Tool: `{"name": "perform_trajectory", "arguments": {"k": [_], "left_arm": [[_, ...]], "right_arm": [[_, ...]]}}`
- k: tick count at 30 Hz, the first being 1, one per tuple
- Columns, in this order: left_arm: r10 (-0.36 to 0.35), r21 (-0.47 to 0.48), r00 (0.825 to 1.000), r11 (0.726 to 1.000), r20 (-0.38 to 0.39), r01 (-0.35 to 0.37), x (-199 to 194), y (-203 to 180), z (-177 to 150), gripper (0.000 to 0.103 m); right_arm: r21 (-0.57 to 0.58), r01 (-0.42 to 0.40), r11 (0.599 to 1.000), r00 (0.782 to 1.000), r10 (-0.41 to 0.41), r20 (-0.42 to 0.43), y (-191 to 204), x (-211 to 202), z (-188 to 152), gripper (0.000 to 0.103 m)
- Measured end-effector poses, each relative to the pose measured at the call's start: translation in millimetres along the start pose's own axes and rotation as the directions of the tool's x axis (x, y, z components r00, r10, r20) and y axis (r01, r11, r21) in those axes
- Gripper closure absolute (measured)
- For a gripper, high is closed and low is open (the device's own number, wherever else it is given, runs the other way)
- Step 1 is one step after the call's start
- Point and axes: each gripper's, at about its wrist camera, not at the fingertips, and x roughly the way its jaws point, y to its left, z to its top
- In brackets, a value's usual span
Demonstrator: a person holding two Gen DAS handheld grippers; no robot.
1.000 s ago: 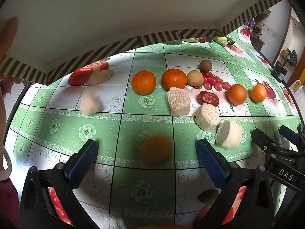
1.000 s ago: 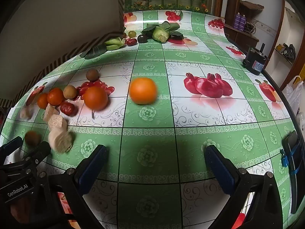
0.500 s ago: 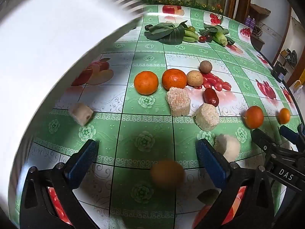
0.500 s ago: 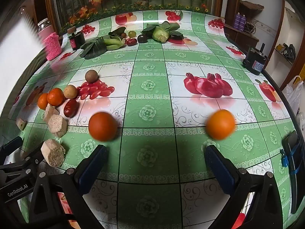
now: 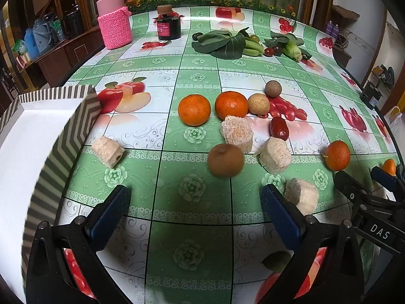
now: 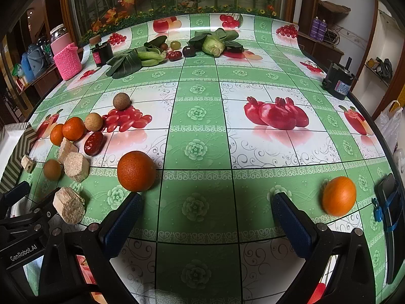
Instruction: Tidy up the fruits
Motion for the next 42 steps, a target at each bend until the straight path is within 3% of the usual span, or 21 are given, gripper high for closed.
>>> {"name": "perform_trajectory", "arguments": {"k": [42], "left_arm": [[0.003, -0.004, 1.000, 1.000, -0.001, -0.003, -2.5, 1.2, 2.9, 0.000]], "right_arm": [[0.002, 0.003, 1.000, 1.000, -0.003, 0.000, -0.2, -0.2, -0.1, 0.000]]}}
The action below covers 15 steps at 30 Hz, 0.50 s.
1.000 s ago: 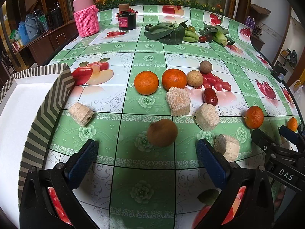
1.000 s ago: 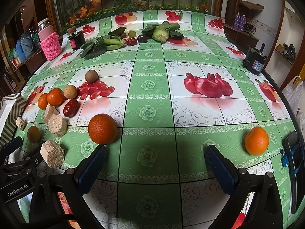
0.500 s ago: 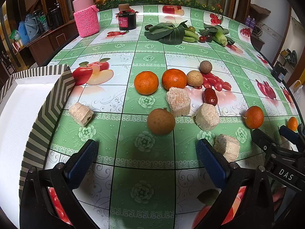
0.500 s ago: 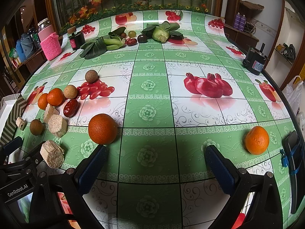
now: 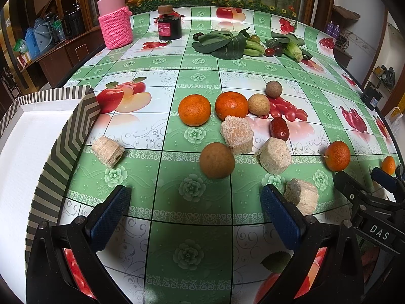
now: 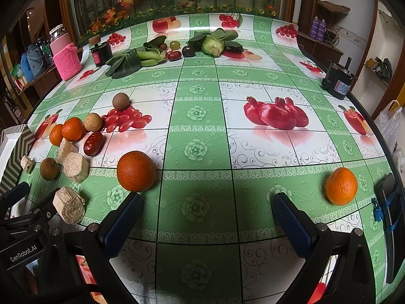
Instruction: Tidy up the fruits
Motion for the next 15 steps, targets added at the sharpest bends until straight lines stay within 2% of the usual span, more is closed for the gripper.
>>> {"name": "perform_trajectory", "arguments": {"k": [8, 15], "left_arm": [[-0.043, 0.024, 0.998, 0.999, -0.036, 0.044, -8, 3, -3, 0.000], [-0.096, 0.091, 0.995, 0.991, -0.005, 0.096, -35, -1, -8, 0.000]], "right_arm": [[-0.034, -0.018, 0.999, 1.000, 0.018, -0.003, 1, -2, -2, 0.000], [-0.128, -0.014, 0.992, 0.999, 0.020, 0.047, -5, -28, -3, 0.001]]}}
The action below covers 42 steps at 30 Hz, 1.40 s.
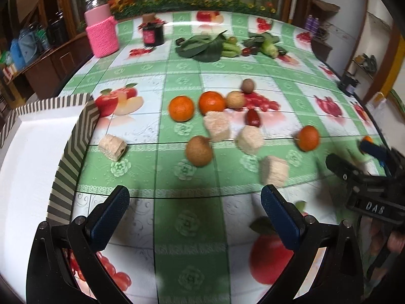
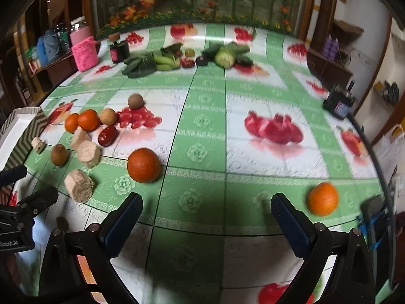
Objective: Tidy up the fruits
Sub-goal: 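Grasp a tan cake cube with the left tool while the right tool grasps an orange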
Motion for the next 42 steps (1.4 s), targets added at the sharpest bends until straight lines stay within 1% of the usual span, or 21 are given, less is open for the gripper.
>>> {"name": "perform_trajectory", "arguments": {"k": [3, 5, 8, 11, 13, 15, 17, 19, 21, 23, 25, 27, 28, 30, 31, 33, 42], "left_arm": [[-0.054, 0.036, 0.999, 0.998, -0.003, 0.054, -7, -12, 0, 0.000], [-0.065, 0.059, 0.998, 0.996, 0.002, 0.064, -9, -20, 0, 0.000], [-0.071, 0.078, 0.997, 0.994, 0.002, 0.071, -8, -30, 2, 0.000], [-0.078, 0.089, 0.997, 0.993, 0.007, 0.077, -8, -39, 6, 0.000], [-0.079, 0.093, 0.997, 0.993, 0.009, 0.078, -9, -44, 6, 0.002], [-0.076, 0.100, 0.997, 0.992, 0.006, 0.075, -7, -48, 7, 0.007], [-0.067, 0.113, 0.998, 0.991, 0.005, 0.066, -5, -53, 8, 0.007], [-0.063, 0.120, 0.998, 0.991, 0.003, 0.062, -3, -57, 8, 0.010], [-0.058, 0.126, 0.998, 0.990, -0.003, 0.058, 0, -61, 8, 0.020], [-0.060, 0.128, 0.998, 0.990, -0.009, 0.061, 2, -63, 8, 0.027], [-0.060, 0.132, 0.998, 0.989, -0.012, 0.061, 5, -65, 8, 0.034], [-0.058, 0.132, 0.998, 0.989, -0.017, 0.060, 8, -66, 8, 0.050], [-0.063, 0.130, 0.998, 0.989, -0.024, 0.065, 10, -65, 8, 0.055], [-0.079, 0.125, 0.996, 0.989, -0.042, 0.084, 15, -64, 8, 0.083], [-0.087, 0.119, 0.995, 0.989, -0.049, 0.093, 17, -62, 8, 0.085], [-0.092, 0.121, 0.995, 0.988, -0.044, 0.097, 16, -61, 8, 0.088], [-0.154, 0.097, 0.986, 0.982, -0.063, 0.160, 12, -50, 6, 0.088]], "right_arm": [[-0.010, -0.032, 0.999, 0.999, 0.033, 0.013, -7, -14, 2, 0.003], [-0.016, -0.054, 0.998, 0.998, 0.054, 0.029, -11, -23, 0, 0.004], [-0.018, -0.055, 0.998, 0.997, 0.056, 0.047, -18, -33, -2, 0.005], [-0.010, -0.075, 0.997, 0.996, 0.076, 0.045, -25, -35, -5, 0.013], [-0.002, -0.093, 0.996, 0.995, 0.093, 0.034, -28, -34, -6, 0.017], [0.006, -0.099, 0.995, 0.995, 0.099, 0.033, -30, -34, -8, 0.021], [0.009, -0.109, 0.994, 0.993, 0.109, 0.033, -31, -34, -9, 0.023], [0.011, -0.120, 0.993, 0.992, 0.119, 0.034, -32, -34, -9, 0.028], [0.013, -0.134, 0.991, 0.991, 0.134, 0.032, -32, -33, -9, 0.032], [0.017, -0.141, 0.990, 0.990, 0.140, 0.029, -33, -32, -8, 0.032], [0.024, -0.154, 0.988, 0.988, 0.154, 0.026, -34, -30, -8, 0.036], [0.030, -0.168, 0.985, 0.986, 0.167, 0.022, -34, -28, -7, 0.039], [0.031, -0.179, 0.983, 0.984, 0.178, 0.021, -34, -28, -6, 0.041], [0.029, -0.194, 0.981, 0.981, 0.193, 0.020, -32, -26, -4, 0.046], [0.026, -0.205, 0.978, 0.979, 0.204, 0.017, -30, -25, -3, 0.049], [0.012, -0.235, 0.972, 0.972, 0.235, 0.008, -23, -21, 1, 0.051], [-0.066, -0.304, 0.950, 0.953, 0.303, -0.033, 16, -1, 19, 0.051]]}}
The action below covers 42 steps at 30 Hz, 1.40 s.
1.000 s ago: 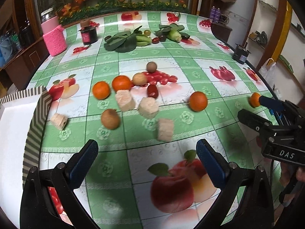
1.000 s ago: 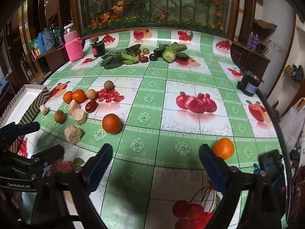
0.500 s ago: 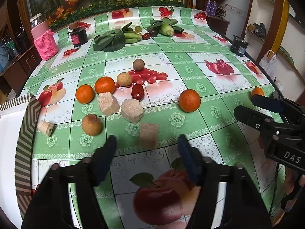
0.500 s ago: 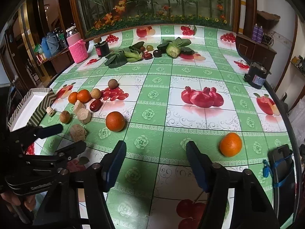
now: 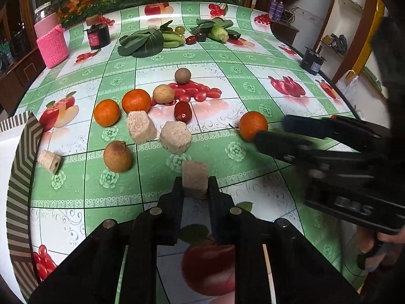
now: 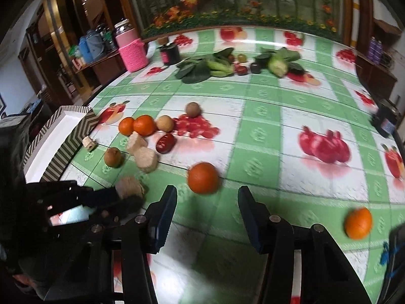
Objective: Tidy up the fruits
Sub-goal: 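Grasp a tan cake cube with the left tool while the right tool grasps an orange, then carry the cube and orange into the white tray and open both tools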
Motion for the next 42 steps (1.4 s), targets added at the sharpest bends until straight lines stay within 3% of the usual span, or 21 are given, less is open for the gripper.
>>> {"name": "perform_trajectory", "arguments": {"k": [2, 3, 10, 17, 25, 33, 42], "left_arm": [[-0.005, -0.006, 1.000, 1.000, 0.003, 0.005, -2, 2, 0, 0.088], [-0.006, -0.008, 1.000, 1.000, 0.005, 0.006, -4, 3, 0, 0.088], [-0.002, -0.023, 1.000, 1.000, 0.018, 0.002, -16, 14, -3, 0.088], [0.056, -0.069, 0.997, 0.996, 0.058, -0.052, -57, 50, -11, 0.088], [0.162, -0.185, 0.983, 0.972, 0.084, -0.144, -102, 118, -23, 0.088], [0.269, -0.271, 0.960, 0.932, 0.073, -0.240, -131, 181, -36, 0.087], [0.274, -0.311, 0.960, 0.918, 0.049, -0.246, -124, 230, -27, 0.087]], "right_arm": [[-0.011, -0.001, 1.000, 1.000, 0.001, -0.023, 4, 13, 6, 0.059], [-0.015, -0.001, 1.000, 0.999, 0.001, -0.033, 4, 18, 7, 0.073], [0.003, -0.010, 1.000, 0.999, 0.010, -0.039, 0, 24, 7, 0.073], [-0.032, -0.050, 0.998, 0.999, 0.050, 0.000, 16, 1, 11, 0.073], [-0.115, -0.168, 0.979, 0.984, 0.173, 0.031, 78, -6, 33, 0.073], [-0.223, -0.274, 0.936, 0.961, 0.272, -0.042, 158, 27, 51, 0.074], [-0.284, -0.330, 0.900, 0.944, 0.318, -0.090, 213, 41, 60, 0.074]]}}
